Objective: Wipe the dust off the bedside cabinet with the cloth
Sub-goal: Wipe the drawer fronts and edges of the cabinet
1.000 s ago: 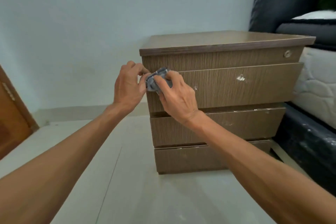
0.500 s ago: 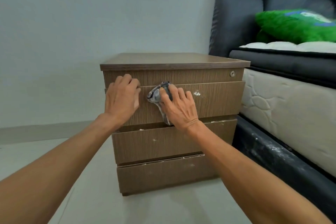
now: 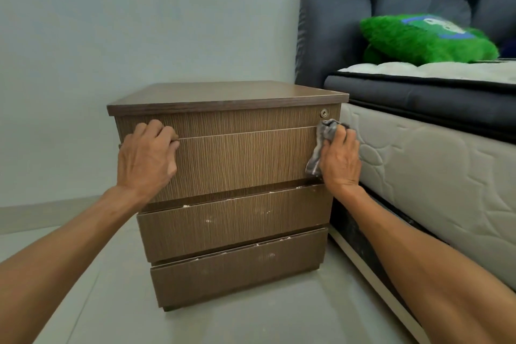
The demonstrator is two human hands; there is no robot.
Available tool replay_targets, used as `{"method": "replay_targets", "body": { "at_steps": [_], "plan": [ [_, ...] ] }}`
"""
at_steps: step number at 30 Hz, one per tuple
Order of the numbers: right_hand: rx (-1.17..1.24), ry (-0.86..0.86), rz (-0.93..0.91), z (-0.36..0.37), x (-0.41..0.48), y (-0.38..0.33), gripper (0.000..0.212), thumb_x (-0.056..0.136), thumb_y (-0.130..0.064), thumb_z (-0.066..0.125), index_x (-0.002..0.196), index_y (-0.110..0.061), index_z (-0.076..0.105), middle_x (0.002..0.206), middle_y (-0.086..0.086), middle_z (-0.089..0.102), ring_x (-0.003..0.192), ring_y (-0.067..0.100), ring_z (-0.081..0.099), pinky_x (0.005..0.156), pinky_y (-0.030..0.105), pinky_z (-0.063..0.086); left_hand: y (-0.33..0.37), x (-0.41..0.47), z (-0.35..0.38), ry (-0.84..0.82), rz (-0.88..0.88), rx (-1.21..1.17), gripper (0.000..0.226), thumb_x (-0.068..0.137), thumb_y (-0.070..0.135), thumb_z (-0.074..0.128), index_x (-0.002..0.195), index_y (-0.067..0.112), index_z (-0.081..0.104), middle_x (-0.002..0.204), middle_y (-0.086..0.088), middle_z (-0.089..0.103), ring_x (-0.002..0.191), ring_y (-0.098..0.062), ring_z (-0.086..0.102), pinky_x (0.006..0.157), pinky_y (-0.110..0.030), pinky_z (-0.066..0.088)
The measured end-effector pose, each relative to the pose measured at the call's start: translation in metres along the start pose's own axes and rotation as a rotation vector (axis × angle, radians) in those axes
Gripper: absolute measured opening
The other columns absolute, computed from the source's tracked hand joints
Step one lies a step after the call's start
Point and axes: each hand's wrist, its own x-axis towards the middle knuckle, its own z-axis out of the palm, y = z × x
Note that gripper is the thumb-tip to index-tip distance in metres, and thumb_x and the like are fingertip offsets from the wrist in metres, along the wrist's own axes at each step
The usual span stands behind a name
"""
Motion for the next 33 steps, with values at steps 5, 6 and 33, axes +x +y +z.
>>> {"method": "replay_targets", "body": {
  "at_steps": [5,6,33],
  "plan": [
    [0.092,-0.116,0.505,-0.010,-0.010,0.015,0.034,0.098,-0.020,0.050,0.127,-0.008,0.037,0.125,0.018,0.043,0.089,0.028,0.054,0.068,0.036,0.042,0.003,0.001,-0.004,-0.023,-0.010,0.007,0.009,0.090,0.013,0.062,0.092,0.005,0.064,0.089,-0.012,0.057,0.079,-0.030,0.051,0.062,-0.042,0.043],
    [0.100,-0.100,0.586,-0.012,-0.013,0.017,0.037,0.097,-0.019,0.053,0.127,-0.008,0.036,0.127,0.019,0.042,0.093,0.031,0.056,0.070,0.037,0.043,0.004,0.001,-0.006,-0.034,-0.012,0.008,0.010,0.091,0.014,0.061,0.094,0.005,0.064,0.091,-0.012,0.058,0.080,-0.030,0.051,0.063,-0.042,0.043],
    [0.669,-0.165,-0.087,0.032,-0.143,-0.277,0.023,0.087,-0.013,0.066,0.106,-0.009,0.054,0.115,0.015,0.045,0.097,0.027,0.051,0.079,0.031,0.049,-0.028,0.005,-0.033,-0.185,-0.002,-0.216,0.031,0.098,0.013,0.048,0.125,0.020,0.064,0.117,-0.003,0.068,0.110,-0.022,0.060,0.089,-0.035,0.048]
  ]
}}
